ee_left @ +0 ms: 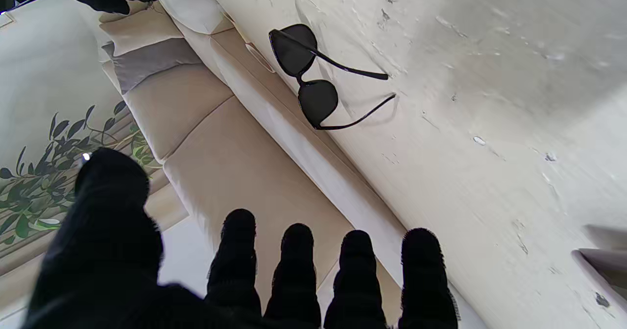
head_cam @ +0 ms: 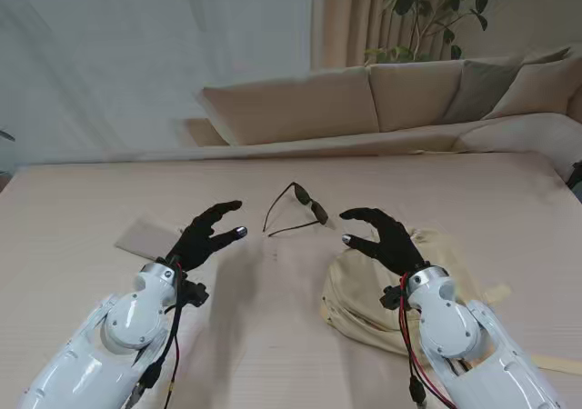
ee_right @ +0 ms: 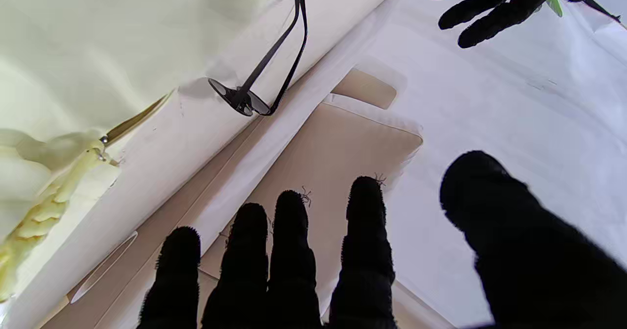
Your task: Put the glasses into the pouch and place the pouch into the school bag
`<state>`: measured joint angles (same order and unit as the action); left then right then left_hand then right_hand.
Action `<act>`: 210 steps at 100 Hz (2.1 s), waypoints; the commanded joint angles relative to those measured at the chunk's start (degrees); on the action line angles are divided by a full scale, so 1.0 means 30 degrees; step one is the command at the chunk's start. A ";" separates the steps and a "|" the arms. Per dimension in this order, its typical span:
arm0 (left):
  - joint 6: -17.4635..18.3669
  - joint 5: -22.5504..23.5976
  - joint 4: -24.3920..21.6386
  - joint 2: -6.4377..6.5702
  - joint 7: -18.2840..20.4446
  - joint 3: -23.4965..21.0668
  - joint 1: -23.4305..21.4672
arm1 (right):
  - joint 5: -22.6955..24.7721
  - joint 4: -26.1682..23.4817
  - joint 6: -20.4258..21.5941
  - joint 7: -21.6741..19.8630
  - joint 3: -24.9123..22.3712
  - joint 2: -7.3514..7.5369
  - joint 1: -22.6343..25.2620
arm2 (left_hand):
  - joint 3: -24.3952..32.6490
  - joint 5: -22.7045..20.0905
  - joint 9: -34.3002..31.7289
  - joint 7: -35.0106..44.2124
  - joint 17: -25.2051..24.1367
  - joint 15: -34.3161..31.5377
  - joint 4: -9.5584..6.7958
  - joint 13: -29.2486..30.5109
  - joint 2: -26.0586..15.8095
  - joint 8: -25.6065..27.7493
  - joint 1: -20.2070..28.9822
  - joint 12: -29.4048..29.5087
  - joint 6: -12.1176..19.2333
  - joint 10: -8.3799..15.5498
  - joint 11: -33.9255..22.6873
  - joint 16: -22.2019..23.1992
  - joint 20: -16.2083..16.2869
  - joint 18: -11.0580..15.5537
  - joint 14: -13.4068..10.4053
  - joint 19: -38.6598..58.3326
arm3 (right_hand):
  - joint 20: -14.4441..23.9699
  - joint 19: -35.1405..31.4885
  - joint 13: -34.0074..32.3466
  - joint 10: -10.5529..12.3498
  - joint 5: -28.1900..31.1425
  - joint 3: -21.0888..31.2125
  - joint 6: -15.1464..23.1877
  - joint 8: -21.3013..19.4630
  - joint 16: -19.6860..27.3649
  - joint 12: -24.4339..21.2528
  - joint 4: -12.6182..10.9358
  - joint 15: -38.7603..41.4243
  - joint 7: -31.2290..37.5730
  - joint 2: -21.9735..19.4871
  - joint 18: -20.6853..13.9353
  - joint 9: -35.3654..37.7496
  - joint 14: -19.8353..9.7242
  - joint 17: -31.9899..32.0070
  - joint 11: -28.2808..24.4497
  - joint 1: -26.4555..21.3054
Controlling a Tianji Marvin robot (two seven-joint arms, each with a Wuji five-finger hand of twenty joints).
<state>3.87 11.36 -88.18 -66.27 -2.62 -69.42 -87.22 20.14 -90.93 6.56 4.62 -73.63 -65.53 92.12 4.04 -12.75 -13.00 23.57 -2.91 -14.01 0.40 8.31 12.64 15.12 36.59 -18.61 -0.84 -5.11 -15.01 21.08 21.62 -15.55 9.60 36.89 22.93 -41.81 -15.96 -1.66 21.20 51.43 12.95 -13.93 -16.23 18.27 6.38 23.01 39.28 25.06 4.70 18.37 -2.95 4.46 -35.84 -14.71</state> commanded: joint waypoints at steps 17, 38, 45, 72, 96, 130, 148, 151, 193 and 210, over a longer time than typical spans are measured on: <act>-0.0061 -0.0016 -0.0104 0.0010 0.0569 -0.0024 -0.0124 | 0.0079 -0.0089 0.0039 -0.0338 -0.0038 0.0038 0.0144 | -0.0640 -0.0326 0.0063 -0.0098 -0.0244 0.0482 -0.0854 0.0137 0.0295 0.0014 -0.0238 0.0075 0.0382 0.0201 -0.0189 0.0007 0.0248 -0.0327 -0.0202 -0.1044 | -0.0195 0.0059 -0.0203 0.0186 -0.0218 -0.0898 0.0439 -0.0039 -0.0032 0.0034 0.0130 -0.0132 -0.0024 -0.0115 -0.0217 0.0130 -0.0695 0.0293 0.0090 0.0067; 0.0171 0.0251 -0.0017 0.0084 0.0690 -0.0108 -0.0108 | 0.0385 -0.0082 0.0084 -0.0203 0.0047 0.0040 0.0101 | -0.0632 -0.0445 -0.0124 -0.0021 -0.0144 0.0470 -0.0870 0.0269 0.0357 0.0055 -0.0292 0.0044 0.0447 0.0183 -0.0216 0.0053 0.0368 -0.0356 -0.0216 -0.1098 | -0.0055 0.0179 -0.0227 0.0004 -0.0231 -0.2131 -0.0089 -0.0104 -0.0108 0.0177 0.0056 0.0023 0.0181 0.0366 -0.0168 0.0284 -0.0581 0.0299 -0.0248 -0.0572; 0.0198 0.0518 0.0050 0.0193 0.1023 -0.0206 -0.0095 | 0.0807 -0.0014 -0.0063 -0.0042 0.0250 0.0046 -0.0012 | -0.0615 -0.0249 0.0037 -0.0087 -0.0229 0.0528 -0.0874 0.0125 0.0264 0.0036 -0.0311 0.0049 0.0468 0.0198 -0.0166 0.0044 0.0379 -0.0244 -0.0254 -0.1179 | 0.0138 0.0039 -0.0356 -0.0142 -0.0248 -0.2688 -0.0641 -0.0122 -0.0195 0.0296 -0.0034 0.0211 0.0258 0.0723 -0.0122 0.0488 -0.0388 0.0281 -0.0533 -0.0927; 0.0156 0.0617 0.0179 0.0205 0.1030 -0.0590 -0.0137 | 0.5176 0.1676 -0.1084 0.1185 0.2942 0.0226 -0.2541 | -0.0580 -0.0372 -0.0070 -0.0007 -0.0153 0.0499 -0.0879 0.0179 0.0346 0.0072 -0.0244 0.0012 0.0478 0.0182 -0.0201 0.0081 0.0482 -0.0274 -0.0246 -0.1258 | -0.0267 -0.1432 -0.0986 -0.0656 -0.0387 -0.4964 -0.3013 -0.0352 -0.0834 0.1060 -0.0222 0.1426 0.0939 0.2224 0.0111 0.1083 0.0172 0.0113 -0.2365 -0.2461; 0.0044 0.0629 0.0040 0.0129 0.0630 -0.0978 -0.0395 | 0.6542 0.5598 -0.3628 0.5054 0.7321 -0.0799 -0.7022 | -0.0525 -0.0635 -0.0226 0.0070 -0.0120 0.0451 -0.0878 0.0236 0.0432 0.0106 -0.0148 -0.0010 0.0407 0.0083 -0.0251 0.0107 0.0558 -0.0341 -0.0151 -0.1287 | -0.0658 -0.2624 -0.1203 -0.0885 0.0101 -0.5833 -0.3597 -0.0818 -0.1517 0.1833 -0.0450 0.2776 0.2021 0.3160 -0.0180 0.1545 0.0173 0.0019 -0.4395 -0.2896; -0.0278 0.0679 -0.0449 0.0116 0.0494 -0.1210 -0.0814 | 0.5245 1.3004 -0.7020 0.9993 1.2180 -0.3750 -1.2107 | -0.0474 -0.0784 -0.0246 0.0007 -0.0126 0.0447 -0.0860 0.0222 0.0434 0.0088 -0.0110 -0.0005 0.0366 0.0091 -0.0244 0.0105 0.0621 -0.0369 -0.0185 -0.1332 | -0.1989 -0.5625 -0.2445 -0.1929 0.2298 -0.0025 -0.4134 -0.1525 -0.2412 0.2403 0.0644 0.4609 0.3055 0.4114 -0.0503 0.3551 0.0984 -0.0110 -0.6006 -0.3770; -0.0271 0.0705 -0.0526 0.0103 0.0413 -0.1180 -0.0846 | 0.4817 1.6008 -0.8117 1.0661 1.3724 -0.4799 -1.3455 | -0.0459 -0.0821 -0.0274 0.0000 -0.0103 0.0422 -0.0847 0.0273 0.0454 0.0096 -0.0105 -0.0010 0.0343 0.0119 -0.0261 0.0113 0.0653 -0.0398 -0.0177 -0.1350 | -0.1821 -0.6469 -0.3515 -0.2324 0.3442 0.5613 -0.4391 -0.1380 -0.2514 0.2307 0.1225 0.4895 0.2694 0.7028 -0.0353 0.4663 0.1475 -0.0126 -0.5752 -0.2276; -0.0279 0.0705 -0.0523 0.0107 0.0433 -0.1169 -0.0840 | 0.4700 1.6351 -0.8222 1.0686 1.3866 -0.4942 -1.3580 | -0.0447 -0.0833 -0.0237 0.0000 -0.0127 0.0442 -0.0847 0.0231 0.0444 0.0097 -0.0094 -0.0004 0.0338 0.0089 -0.0247 0.0104 0.0655 -0.0390 -0.0185 -0.1365 | -0.1768 -0.6584 -0.3610 -0.2416 0.3684 0.5667 -0.4463 -0.1320 -0.2508 0.2244 0.1247 0.4886 0.2573 0.7061 -0.0317 0.4878 0.1556 -0.0116 -0.5604 -0.2236; -0.0343 0.0726 -0.0357 0.0129 0.0580 -0.1019 -0.0657 | 0.3281 1.9946 -0.9166 1.1128 1.5044 -0.6594 -1.4399 | -0.0412 -0.0959 -0.0282 -0.0034 -0.0116 0.0428 -0.0823 0.0233 0.0442 0.0098 -0.0080 -0.0007 0.0276 0.0104 -0.0268 0.0109 0.0711 -0.0434 -0.0154 -0.1410 | -0.2100 -0.6069 -0.4873 -0.3323 0.5517 0.5523 -0.5396 -0.0633 -0.2354 0.1909 0.1456 0.4711 0.1270 0.6934 0.0173 0.6485 0.2331 -0.0044 -0.4681 -0.1127; -0.0331 0.0776 -0.0314 0.0139 0.0606 -0.1000 -0.0618 | 0.2407 2.1591 -0.8857 1.1576 1.5188 -0.7448 -1.4777 | -0.0396 -0.0965 -0.0280 -0.0036 -0.0115 0.0415 -0.0812 0.0261 0.0451 0.0105 -0.0058 -0.0003 0.0290 0.0074 -0.0268 0.0112 0.0733 -0.0418 -0.0152 -0.1419 | -0.1963 -0.6374 -0.5171 -0.3548 0.6111 0.5599 -0.5549 -0.0575 -0.2351 0.1905 0.1365 0.4730 0.1230 0.6982 -0.0281 0.7058 0.2334 -0.0129 -0.4663 -0.1690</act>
<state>2.82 13.60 -88.99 -65.64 -1.71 -72.45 -88.96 27.15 -27.68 -20.19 40.27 -28.90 -86.76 48.30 4.05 -15.14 -13.04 23.57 -2.91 -13.87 0.38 8.34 13.42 15.22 36.59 -18.61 -0.69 -5.13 -15.04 21.08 22.83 -16.08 9.60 34.99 16.94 -59.91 -29.87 -9.50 38.19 66.07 -2.77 -16.31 -23.07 24.55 8.79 36.91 43.51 44.96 5.00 38.46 4.28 3.59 -50.54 -20.07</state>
